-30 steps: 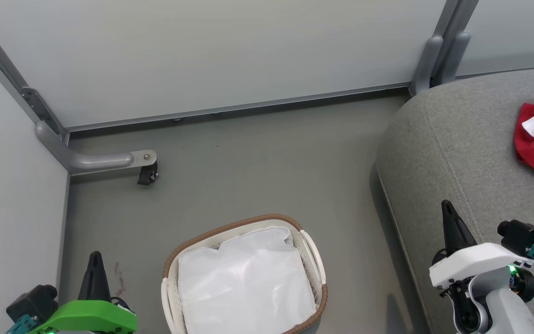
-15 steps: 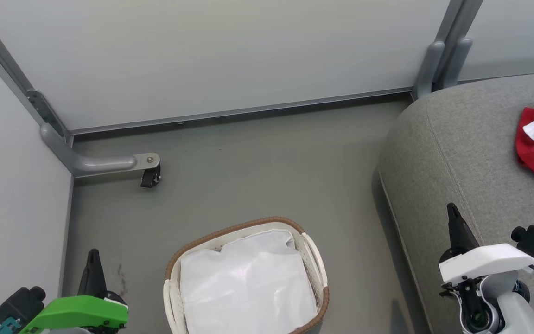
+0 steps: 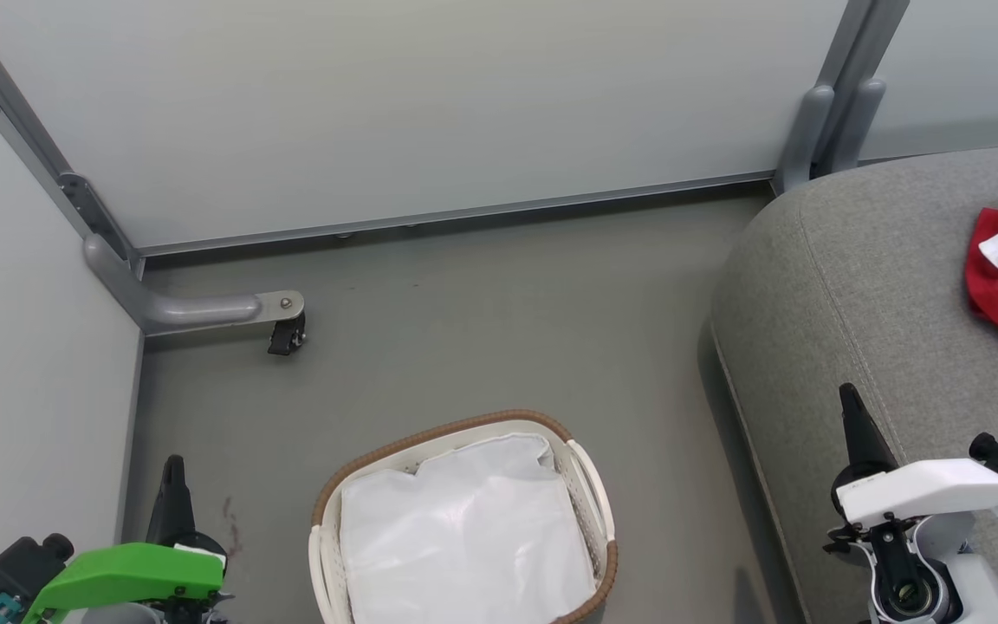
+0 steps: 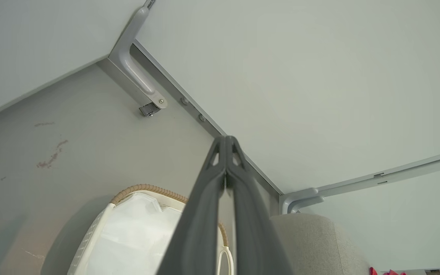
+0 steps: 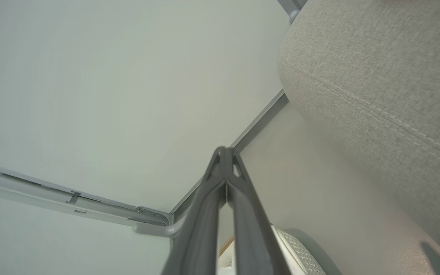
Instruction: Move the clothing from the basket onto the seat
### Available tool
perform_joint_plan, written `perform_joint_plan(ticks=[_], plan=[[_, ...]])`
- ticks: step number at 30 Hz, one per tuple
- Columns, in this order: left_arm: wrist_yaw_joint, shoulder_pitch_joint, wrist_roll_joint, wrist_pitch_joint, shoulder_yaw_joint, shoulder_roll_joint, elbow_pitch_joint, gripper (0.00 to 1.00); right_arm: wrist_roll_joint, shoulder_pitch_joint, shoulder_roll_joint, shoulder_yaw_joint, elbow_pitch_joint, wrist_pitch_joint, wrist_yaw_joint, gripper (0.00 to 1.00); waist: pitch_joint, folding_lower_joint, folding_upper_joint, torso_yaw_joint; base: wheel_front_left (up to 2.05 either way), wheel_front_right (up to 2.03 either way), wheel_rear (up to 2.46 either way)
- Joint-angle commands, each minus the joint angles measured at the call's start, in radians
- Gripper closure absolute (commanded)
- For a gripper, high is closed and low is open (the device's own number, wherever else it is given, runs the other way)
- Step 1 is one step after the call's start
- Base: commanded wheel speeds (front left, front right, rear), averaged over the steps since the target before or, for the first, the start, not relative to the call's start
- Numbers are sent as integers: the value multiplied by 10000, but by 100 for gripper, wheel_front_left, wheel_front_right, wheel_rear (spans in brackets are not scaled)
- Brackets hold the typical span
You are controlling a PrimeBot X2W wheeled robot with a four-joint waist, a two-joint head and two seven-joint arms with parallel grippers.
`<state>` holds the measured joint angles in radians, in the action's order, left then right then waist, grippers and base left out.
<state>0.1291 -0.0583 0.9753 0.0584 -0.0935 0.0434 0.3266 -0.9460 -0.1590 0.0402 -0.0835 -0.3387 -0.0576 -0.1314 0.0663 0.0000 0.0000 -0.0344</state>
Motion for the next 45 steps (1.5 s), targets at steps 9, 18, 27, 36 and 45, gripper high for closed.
perform_joint_plan(ticks=[9, 18, 27, 36, 45], plan=[[14, -316, 1157, -301, -66, 76, -252, 100, -1196, 79, 78, -81, 278, 314, 5, 100, -78, 0, 0, 44, 0, 0, 0], [16, -366, 2052, -559, -99, 81, -348, 100, -2139, 167, 87, -124, 397, 561, 6, 100, -153, 0, 0, 84, 0, 0, 0], [18, -416, 2880, -779, -125, 85, -452, 100, -3010, 229, 93, -164, 512, 784, 7, 100, -229, 0, 0, 125, 0, 0, 0], [19, -446, 3639, -998, -149, 89, -535, 100, -3792, 303, 101, -199, 613, 995, 8, 100, -302, 0, 0, 165, 0, 0, 0], [22, -496, 4356, -1194, -168, 92, -612, 100, -4549, 384, 108, -229, 705, 1201, 9, 100, -377, 0, 0, 206, 0, 0, 0]])
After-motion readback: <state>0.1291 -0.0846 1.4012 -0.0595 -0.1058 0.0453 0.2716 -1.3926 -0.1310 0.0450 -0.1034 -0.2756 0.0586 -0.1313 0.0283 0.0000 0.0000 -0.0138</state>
